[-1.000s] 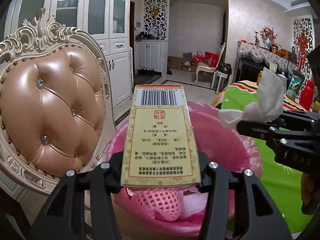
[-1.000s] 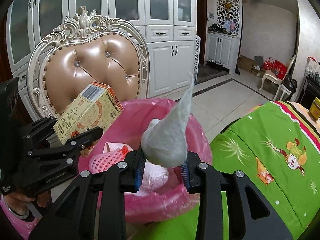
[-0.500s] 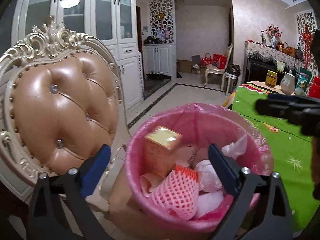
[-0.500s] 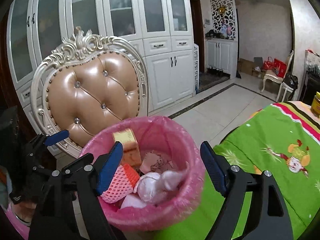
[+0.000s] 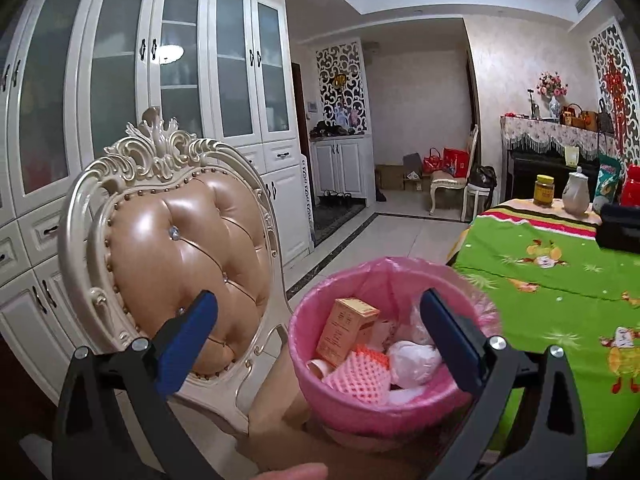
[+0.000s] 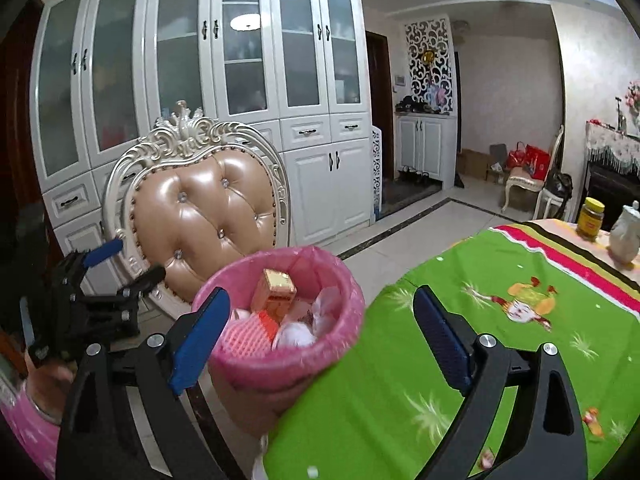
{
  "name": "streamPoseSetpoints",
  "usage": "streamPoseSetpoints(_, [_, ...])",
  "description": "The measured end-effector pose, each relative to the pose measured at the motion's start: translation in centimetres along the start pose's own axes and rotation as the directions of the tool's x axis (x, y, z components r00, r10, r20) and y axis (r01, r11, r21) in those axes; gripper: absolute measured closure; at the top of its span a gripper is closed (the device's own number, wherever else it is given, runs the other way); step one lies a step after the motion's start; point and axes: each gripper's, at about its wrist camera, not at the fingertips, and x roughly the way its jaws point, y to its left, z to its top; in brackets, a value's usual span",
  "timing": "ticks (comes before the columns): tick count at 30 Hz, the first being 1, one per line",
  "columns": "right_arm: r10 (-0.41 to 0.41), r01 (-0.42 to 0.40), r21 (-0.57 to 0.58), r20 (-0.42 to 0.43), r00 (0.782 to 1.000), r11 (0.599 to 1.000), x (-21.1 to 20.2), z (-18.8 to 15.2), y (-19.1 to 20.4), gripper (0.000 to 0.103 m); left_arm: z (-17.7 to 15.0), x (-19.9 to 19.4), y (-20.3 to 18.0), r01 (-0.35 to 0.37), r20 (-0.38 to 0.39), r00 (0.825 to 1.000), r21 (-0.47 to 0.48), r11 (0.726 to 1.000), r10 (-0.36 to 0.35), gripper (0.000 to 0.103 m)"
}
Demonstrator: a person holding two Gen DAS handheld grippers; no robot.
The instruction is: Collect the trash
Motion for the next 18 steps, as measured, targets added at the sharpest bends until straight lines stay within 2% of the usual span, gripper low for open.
streamPoseSetpoints(5, [-0.019,0.018,-0.016,-0.044,0.999,1.000,-1.1,-2.7,-0.4,0.015,-1.0,-2.4,-2.5,0.037,-0.039,0.999,0.005,0.999,-0.036,0.005])
streamPoseSetpoints(9, [0.002,-0.001,0.010,-0.063,0.998,1.000,-1.3,-4.4,-1.2,0.015,-2.7,-3.5,-4.5,0.075,-0.081,0.994,0.008,0.997,-0.074,0.005])
streamPoseSetpoints(18, [0.009,-0.012,-0.040,-0.074,0.997,0.999,-1.1,-5.9,-0.9,0.015,-4.4,-6.2,-5.4,0.077,-0.108,0.991,-0.033,0.996,-0.081,0.005])
